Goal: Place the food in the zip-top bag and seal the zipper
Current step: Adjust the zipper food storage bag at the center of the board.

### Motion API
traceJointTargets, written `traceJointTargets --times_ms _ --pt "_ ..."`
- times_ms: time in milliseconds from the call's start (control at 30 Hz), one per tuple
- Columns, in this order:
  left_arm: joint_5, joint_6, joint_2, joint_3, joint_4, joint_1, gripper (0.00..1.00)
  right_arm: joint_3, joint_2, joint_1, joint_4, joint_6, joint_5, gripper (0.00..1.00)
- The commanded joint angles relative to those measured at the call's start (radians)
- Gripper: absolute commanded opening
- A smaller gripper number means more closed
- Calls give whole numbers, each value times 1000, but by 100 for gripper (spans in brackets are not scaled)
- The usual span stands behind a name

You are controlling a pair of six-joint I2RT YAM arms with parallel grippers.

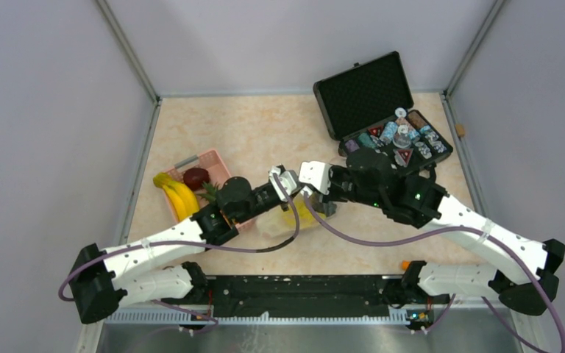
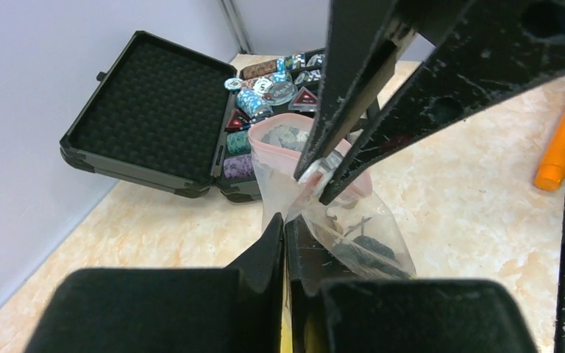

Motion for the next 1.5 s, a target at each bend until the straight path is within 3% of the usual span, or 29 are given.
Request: traceJointTargets --times_ms 0,67,167,367,500,600,767,833,933,1000,1067,1133,1167,1200,1233,1300,1367,1467 --pt "10 -68 -27 -17 136 3 15 -58 -58 7 47 14 -57 0" --pt "43 -85 -43 -35 151 3 37 -66 -80 7 77 20 -128 0" --pt "56 -116 -68 -49 132 4 54 -59 -86 4 85 21 -168 0" --pt "128 -134 -91 -42 5 7 58 -33 -105 1 58 -39 -242 0" --pt "218 -142 -65 -9 -31 8 44 13 -104 2 49 -77 -291 0" --pt "287 -136 -37 51 -117 7 39 55 -101 1 30 -122 -294 0" --pt "299 -128 -58 57 -153 7 20 141 -58 -1 -27 -161 -268 0" --pt "266 -122 -61 59 -174 7 20 167 -41 -1 -48 -160 -318 0" --pt "146 -132 -66 50 -157 7 2 148 -43 -1 -7 -134 -372 0" --pt "66 -142 -76 26 -114 7 0 121 -48 -1 40 -96 -368 0" --pt "-9 -167 -85 -1 -61 7 0 71 -71 -1 135 -23 -335 11" --pt "-79 -189 -94 -25 -11 7 0 29 -94 -2 206 95 -299 39" --pt "-116 -197 -94 -31 2 7 0 6 -107 -2 236 156 -286 64" --pt "-149 -201 -92 -33 7 7 0 -22 -127 -2 269 218 -273 73" --pt "-160 -205 -89 -32 8 7 0 -51 -149 -1 311 278 -259 88" --pt "-173 -217 -81 -36 20 7 0 -104 -197 -2 399 439 -176 94" --pt "-184 -227 -81 -48 52 7 0 -128 -241 -2 436 684 46 95" --pt "-165 -236 -104 -80 102 7 0 -91 -251 -3 309 1088 354 95"
